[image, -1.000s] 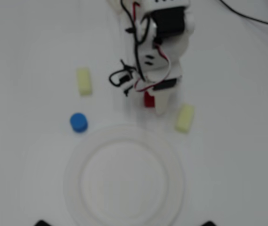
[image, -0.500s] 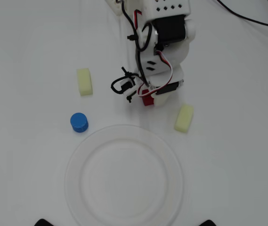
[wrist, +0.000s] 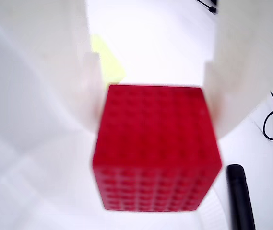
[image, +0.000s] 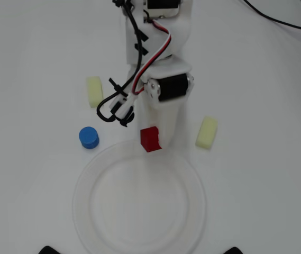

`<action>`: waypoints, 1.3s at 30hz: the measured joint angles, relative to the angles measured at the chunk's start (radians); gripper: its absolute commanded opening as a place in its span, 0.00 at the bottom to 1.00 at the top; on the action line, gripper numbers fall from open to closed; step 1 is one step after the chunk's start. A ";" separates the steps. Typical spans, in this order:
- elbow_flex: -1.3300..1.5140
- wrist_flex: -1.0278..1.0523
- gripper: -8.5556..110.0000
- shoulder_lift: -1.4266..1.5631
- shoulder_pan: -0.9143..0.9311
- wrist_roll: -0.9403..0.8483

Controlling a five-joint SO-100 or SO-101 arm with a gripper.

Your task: Grasp a red block and put it in the dish.

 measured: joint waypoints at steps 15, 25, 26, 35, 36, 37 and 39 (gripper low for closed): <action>-0.515 0.035 0.07 -0.632 0.025 0.025; -0.595 0.114 0.08 -0.660 0.025 0.032; -0.607 0.124 0.08 -0.663 0.025 0.032; -0.752 0.325 0.26 -0.712 0.026 0.032; -0.787 0.359 0.27 -0.726 0.026 0.032; -0.824 0.400 0.28 -0.742 0.026 0.034; -0.925 0.506 0.30 -0.795 0.028 0.038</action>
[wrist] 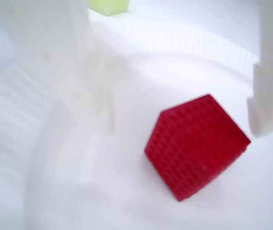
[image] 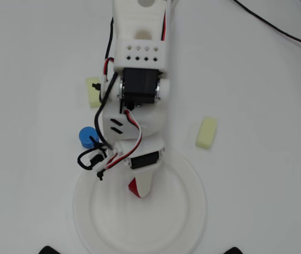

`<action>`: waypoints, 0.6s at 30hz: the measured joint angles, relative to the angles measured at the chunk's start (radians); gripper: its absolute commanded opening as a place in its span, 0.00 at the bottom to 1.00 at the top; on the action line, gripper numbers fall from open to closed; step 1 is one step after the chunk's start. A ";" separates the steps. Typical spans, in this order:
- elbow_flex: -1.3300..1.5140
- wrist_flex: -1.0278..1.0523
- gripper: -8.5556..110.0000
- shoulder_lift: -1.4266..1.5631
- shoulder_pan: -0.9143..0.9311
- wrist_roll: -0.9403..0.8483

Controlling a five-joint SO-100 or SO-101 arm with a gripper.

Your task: Grasp a red block and put it in the dish.

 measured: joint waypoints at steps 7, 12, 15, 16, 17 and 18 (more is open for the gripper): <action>-0.626 0.410 0.32 -0.261 0.002 0.008; -0.819 0.538 0.32 -0.209 -0.002 0.044; -0.824 0.549 0.32 -0.186 -0.002 0.055; -0.821 0.551 0.32 -0.166 -0.002 0.060; -0.798 0.551 0.31 -0.138 -0.002 0.063; -0.758 0.551 0.31 -0.097 -0.002 0.067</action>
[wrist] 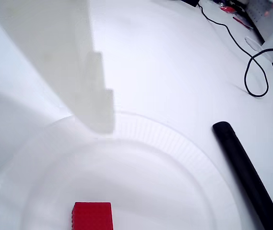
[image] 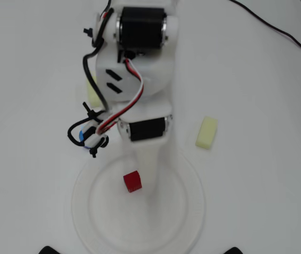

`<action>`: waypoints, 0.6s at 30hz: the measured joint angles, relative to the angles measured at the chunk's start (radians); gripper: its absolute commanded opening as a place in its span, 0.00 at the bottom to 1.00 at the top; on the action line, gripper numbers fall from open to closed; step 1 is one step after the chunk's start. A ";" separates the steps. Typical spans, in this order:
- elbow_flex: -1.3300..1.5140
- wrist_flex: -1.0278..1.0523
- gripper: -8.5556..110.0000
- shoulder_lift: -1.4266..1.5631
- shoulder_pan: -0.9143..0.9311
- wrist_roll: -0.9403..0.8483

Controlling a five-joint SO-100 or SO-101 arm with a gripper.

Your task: Grasp a red block and put it in the dish.

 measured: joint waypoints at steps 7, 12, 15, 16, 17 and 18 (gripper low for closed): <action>0.334 0.002 0.31 0.287 0.000 0.038; 0.627 0.002 0.29 0.537 0.002 0.080; 0.838 0.002 0.29 0.667 0.008 0.092; 0.910 0.002 0.29 0.709 0.012 0.097; 0.986 -0.012 0.29 0.753 0.020 0.097; 1.069 -0.031 0.29 0.804 0.034 0.100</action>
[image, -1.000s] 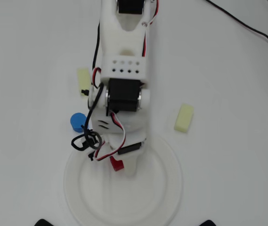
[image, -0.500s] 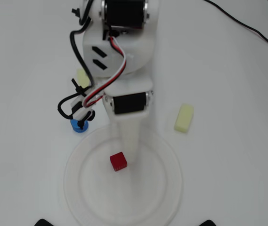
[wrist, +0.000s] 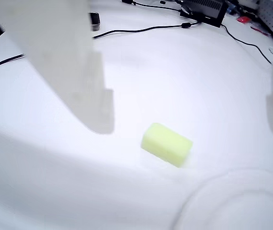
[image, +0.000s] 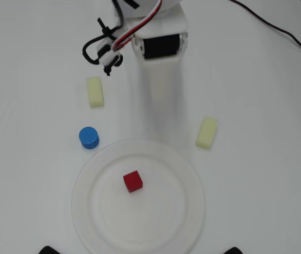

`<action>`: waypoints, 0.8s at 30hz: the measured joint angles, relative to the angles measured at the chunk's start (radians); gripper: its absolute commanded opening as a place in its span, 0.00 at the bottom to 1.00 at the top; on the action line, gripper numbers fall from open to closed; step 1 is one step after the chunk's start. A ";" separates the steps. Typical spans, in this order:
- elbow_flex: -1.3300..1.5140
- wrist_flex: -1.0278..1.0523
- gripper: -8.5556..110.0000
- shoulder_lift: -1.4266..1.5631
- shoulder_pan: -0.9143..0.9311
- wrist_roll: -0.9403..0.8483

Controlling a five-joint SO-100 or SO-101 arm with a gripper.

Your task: Grasp a red block and put it in the dish.

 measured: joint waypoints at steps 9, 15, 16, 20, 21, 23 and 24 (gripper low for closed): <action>0.741 -0.215 0.30 0.474 0.000 -0.026; 1.140 -0.342 0.30 0.805 -0.017 -0.044; 1.198 -0.357 0.30 0.865 -0.015 -0.049; 1.408 -0.407 0.31 1.098 -0.043 -0.061; 1.459 -0.414 0.31 1.155 -0.043 -0.061; 1.546 -0.425 0.31 1.264 -0.035 -0.072; 1.591 -0.439 0.31 1.318 -0.034 -0.089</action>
